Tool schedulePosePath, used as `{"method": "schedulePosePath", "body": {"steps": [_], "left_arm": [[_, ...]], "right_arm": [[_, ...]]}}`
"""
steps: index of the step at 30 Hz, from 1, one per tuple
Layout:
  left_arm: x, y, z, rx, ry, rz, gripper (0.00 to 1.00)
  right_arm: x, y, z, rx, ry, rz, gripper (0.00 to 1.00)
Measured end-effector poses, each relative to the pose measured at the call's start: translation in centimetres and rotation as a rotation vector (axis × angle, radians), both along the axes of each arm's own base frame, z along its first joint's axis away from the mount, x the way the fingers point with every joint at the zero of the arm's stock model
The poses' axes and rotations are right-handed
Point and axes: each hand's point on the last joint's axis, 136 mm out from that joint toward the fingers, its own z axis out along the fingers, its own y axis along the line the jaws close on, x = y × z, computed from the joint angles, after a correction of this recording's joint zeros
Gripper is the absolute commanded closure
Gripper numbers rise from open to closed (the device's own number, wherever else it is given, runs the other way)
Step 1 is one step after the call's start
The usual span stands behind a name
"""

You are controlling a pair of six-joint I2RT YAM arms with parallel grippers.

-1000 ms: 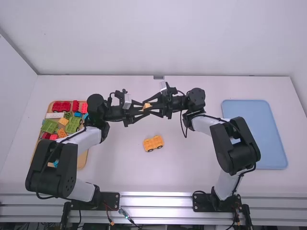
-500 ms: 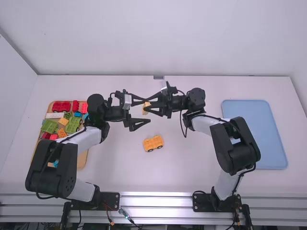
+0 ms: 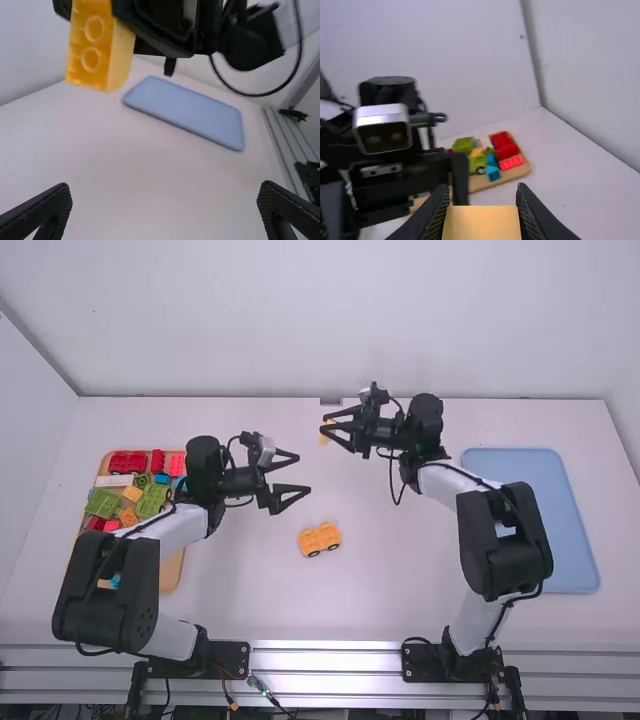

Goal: Assemble lego blocks to make yellow taxi

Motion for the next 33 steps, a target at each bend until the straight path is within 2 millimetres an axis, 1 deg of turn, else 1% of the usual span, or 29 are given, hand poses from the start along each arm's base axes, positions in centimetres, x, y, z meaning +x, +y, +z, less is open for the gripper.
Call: {"method": "schedulePosePath", "body": {"steps": [2, 4, 6, 7, 9, 10, 11, 13, 14, 16, 17, 18, 19, 20, 21, 23, 24, 25, 27, 28, 30, 32, 33], "left_arm": [[0.8, 0.7, -0.5, 0.016, 0.015, 0.054, 0.01], [1.3, 1.2, -0.9, 0.030, 0.022, 0.090, 0.01], [2.1, 1.9, -1.2, 0.044, 0.028, 0.140, 0.01], [2.5, 2.4, -1.3, 0.053, 0.030, 0.168, 0.01], [2.9, 2.8, -1.5, 0.061, 0.032, 0.197, 0.01], [3.4, 3.5, -1.6, 0.071, 0.031, 0.235, 0.01], [3.6, 3.7, -1.7, 0.073, 0.031, 0.245, 0.01], [4.4, 4.7, -1.6, 0.084, 0.017, 0.299, 0.01], [4.8, 5.2, -1.5, 0.087, 0.008, 0.322, 0.01], [5.2, 5.8, -1.3, 0.089, -0.007, 0.346, 0.01], [5.5, 6.3, -1.0, 0.089, -0.024, 0.367, 0.01], [5.6, 6.5, -0.9, 0.089, -0.032, 0.373, 0.01], [6.0, 7.1, -0.6, 0.089, -0.050, 0.394, 0.01], [6.0, 7.3, -0.5, 0.088, -0.055, 0.399, 0.01], [6.3, 7.9, -0.1, 0.086, -0.076, 0.416, 0.01], [6.6, 8.6, 0.2, 0.086, -0.095, 0.437, 0.01], [6.7, 8.8, 0.3, 0.086, -0.099, 0.443, 0.01], [6.8, 9.4, 0.4, 0.087, -0.106, 0.460, 0.01], [6.9, 9.8, 0.4, 0.087, -0.106, 0.469, 0.01], [7.0, 10.1, 0.4, 0.088, -0.104, 0.478, 0.01], [7.0, 10.2, 0.3, 0.089, -0.101, 0.481, 0.01], [7.0, 10.2, 0.1, 0.090, -0.090, 0.480, 0.01], [6.9, 10.2, 0.0, 0.092, -0.086, 0.479, 0.01]], "right_arm": [[1.4, 0.2, -1.6, -0.070, 0.097, -0.056, 0.77], [2.2, 0.2, -2.7, -0.136, 0.160, -0.097, 0.78], [2.9, 0.1, -4.2, -0.255, 0.234, -0.153, 0.79], [2.8, -0.1, -5.0, -0.322, 0.264, -0.171, 0.80], [2.5, -0.5, -5.9, -0.428, 0.308, -0.201, 0.80], [1.8, -1.0, -6.7, -0.546, 0.332, -0.222, 0.77], [1.5, -1.3, -6.9, -0.585, 0.343, -0.228, 0.77], [0.1, -2.7, -8.2, -0.784, 0.380, -0.270, 0.77], [-0.6, -3.4, -8.8, -0.869, 0.395, -0.293, 0.79], [-1.4, -4.3, -9.7, -0.966, 0.422, -0.324, 0.82], [-2.3, -5.3, -10.6, -1.054, 0.456, -0.361, 0.82], [-2.6, -5.5, -10.9, -1.077, 0.467, -0.374, 0.82], [-3.1, -6.1, -11.7, -1.129, 0.496, -0.413, 0.82], [-3.3, -6.3, -12.0, -1.146, 0.507, -0.431, 0.82], [-3.6, -6.9, -12.8, -1.177, 0.534, -0.472, 0.83], [-4.3, -7.8, -14.4, -1.210, 0.589, -0.525, 0.90], [-4.5, -8.1, -14.9, -1.216, 0.607, -0.536, 0.91], [-5.4, -9.1, -16.7, -1.238, 0.675, -0.586, 0.92], [-6.2, -9.9, -17.8, -1.253, 0.721, -0.615, 0.92], [-6.9, -10.5, -18.8, -1.263, 0.767, -0.636, 0.91], [-7.7, -10.9, -19.5, -1.272, 0.803, -0.644, 0.89], [-8.2, -11.0, -20.1, -1.279, 0.808, -0.621, 0.80], [-8.4, -11.0, -20.4, -1.289, 0.795, -0.594, 0.80]]}}
